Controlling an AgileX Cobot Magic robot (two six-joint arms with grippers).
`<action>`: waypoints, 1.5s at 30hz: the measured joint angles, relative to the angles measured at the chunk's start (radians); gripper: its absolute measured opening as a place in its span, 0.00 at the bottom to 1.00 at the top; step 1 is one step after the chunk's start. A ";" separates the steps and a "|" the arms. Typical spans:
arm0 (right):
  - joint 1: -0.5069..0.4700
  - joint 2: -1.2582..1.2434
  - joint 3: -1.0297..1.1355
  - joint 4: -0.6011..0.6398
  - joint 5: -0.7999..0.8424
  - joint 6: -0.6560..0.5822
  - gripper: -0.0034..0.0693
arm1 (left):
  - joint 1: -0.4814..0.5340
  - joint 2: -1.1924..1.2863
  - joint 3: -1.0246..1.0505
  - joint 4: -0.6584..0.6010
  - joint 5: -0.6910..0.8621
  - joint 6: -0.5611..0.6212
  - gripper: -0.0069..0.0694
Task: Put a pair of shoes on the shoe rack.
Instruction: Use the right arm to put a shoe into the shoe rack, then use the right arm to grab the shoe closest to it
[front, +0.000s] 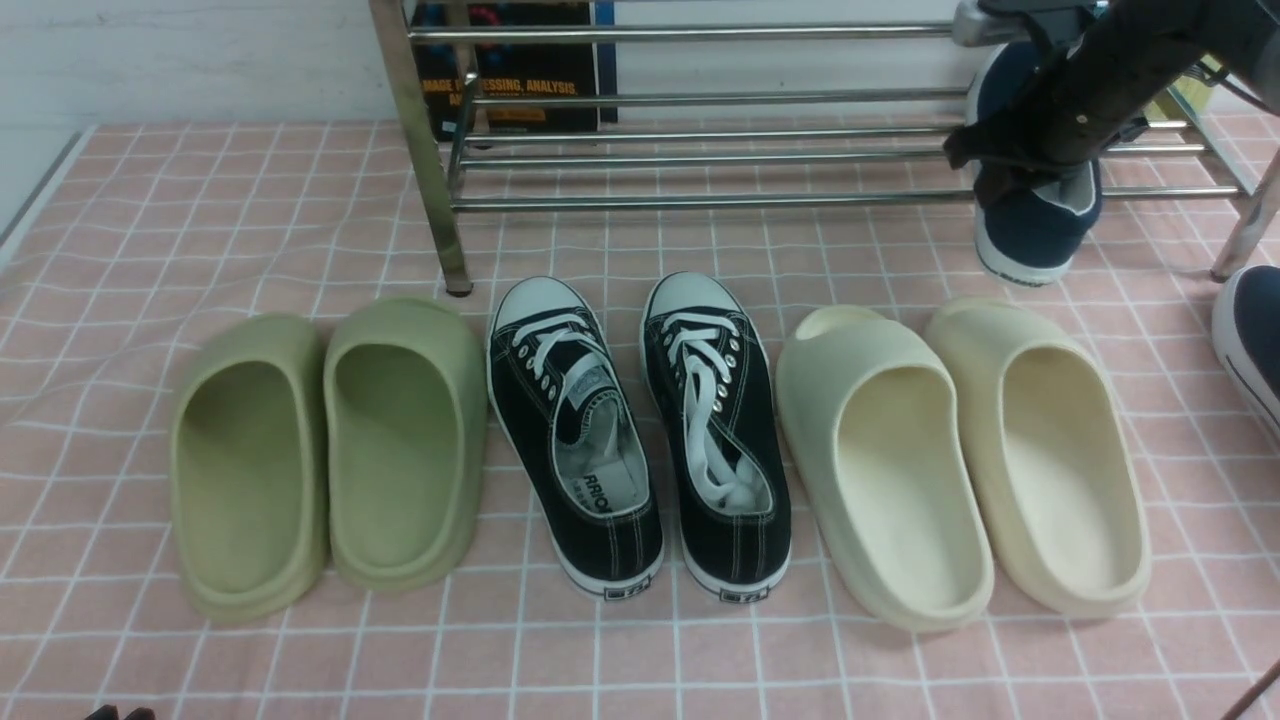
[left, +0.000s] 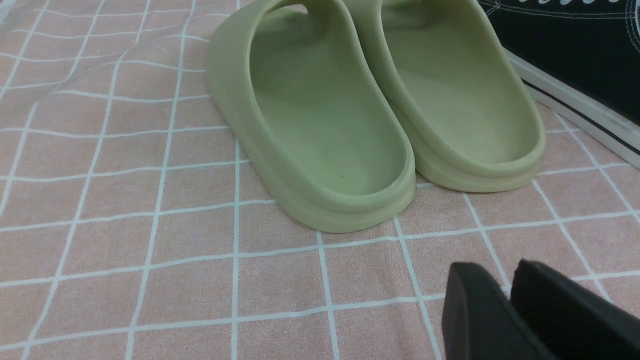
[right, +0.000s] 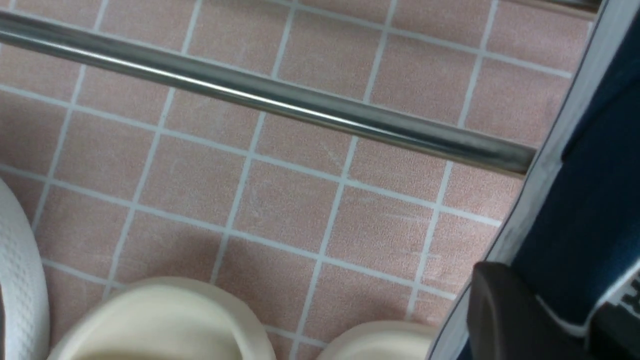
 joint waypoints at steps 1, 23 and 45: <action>0.000 0.000 0.000 -0.002 0.001 -0.002 0.08 | 0.000 0.000 0.000 0.000 0.000 0.000 0.28; 0.001 -0.009 -0.012 -0.062 -0.080 -0.078 0.11 | 0.000 0.000 0.000 0.000 0.000 0.000 0.31; -0.027 -0.366 0.175 -0.195 -0.019 0.000 0.55 | 0.000 0.000 0.000 0.000 0.000 0.000 0.33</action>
